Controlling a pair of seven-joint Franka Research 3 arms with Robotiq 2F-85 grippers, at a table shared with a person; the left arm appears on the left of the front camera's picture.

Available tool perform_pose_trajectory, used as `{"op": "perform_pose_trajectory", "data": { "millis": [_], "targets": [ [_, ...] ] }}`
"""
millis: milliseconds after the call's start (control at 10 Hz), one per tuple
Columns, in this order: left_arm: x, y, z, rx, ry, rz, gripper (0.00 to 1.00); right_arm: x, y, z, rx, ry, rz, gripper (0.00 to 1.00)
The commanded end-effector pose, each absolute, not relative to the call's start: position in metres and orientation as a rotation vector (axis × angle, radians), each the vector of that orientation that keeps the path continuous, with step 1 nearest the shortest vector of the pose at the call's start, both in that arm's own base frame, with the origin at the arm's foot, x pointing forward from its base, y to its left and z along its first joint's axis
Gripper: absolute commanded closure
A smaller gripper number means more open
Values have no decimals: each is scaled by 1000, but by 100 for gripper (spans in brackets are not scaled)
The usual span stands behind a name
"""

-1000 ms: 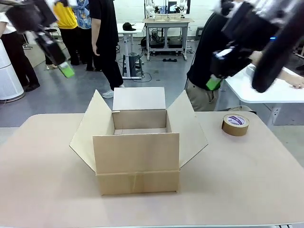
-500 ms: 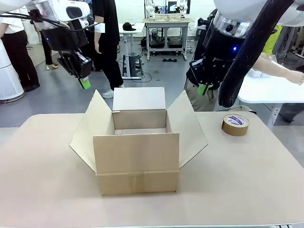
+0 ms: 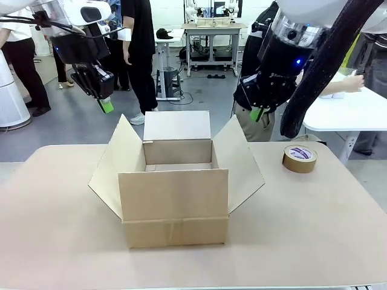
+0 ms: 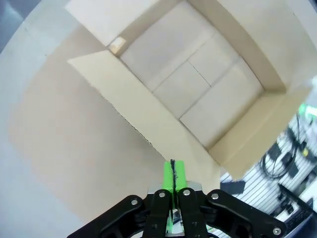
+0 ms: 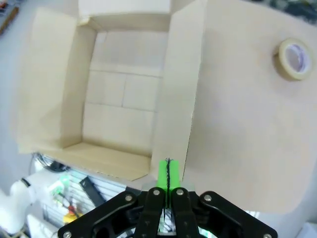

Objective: Wrap the clocks to prevent damage.
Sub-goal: Open the side flaps of the Package Box.

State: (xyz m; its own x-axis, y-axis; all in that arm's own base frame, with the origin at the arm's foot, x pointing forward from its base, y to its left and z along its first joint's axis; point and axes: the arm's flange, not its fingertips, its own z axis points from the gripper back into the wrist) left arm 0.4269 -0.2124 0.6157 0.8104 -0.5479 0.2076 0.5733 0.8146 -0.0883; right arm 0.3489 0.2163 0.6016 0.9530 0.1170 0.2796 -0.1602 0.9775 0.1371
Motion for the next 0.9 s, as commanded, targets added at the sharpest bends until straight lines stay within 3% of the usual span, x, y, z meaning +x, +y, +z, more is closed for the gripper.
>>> {"op": "perform_pose_trajectory", "data": {
  "millis": [0, 400, 800],
  "targets": [
    [433, -236, 601, -67, -212, -353, 100, 342, 243, 576, 62, -298, -23, 99],
    [447, -261, 561, 58, -194, -157, 100, 362, 259, 534, 12, -243, -87, 99],
    [454, -261, 521, 139, -139, -109, 100, 389, 251, 500, 42, -314, -130, 99]
  ]
}}
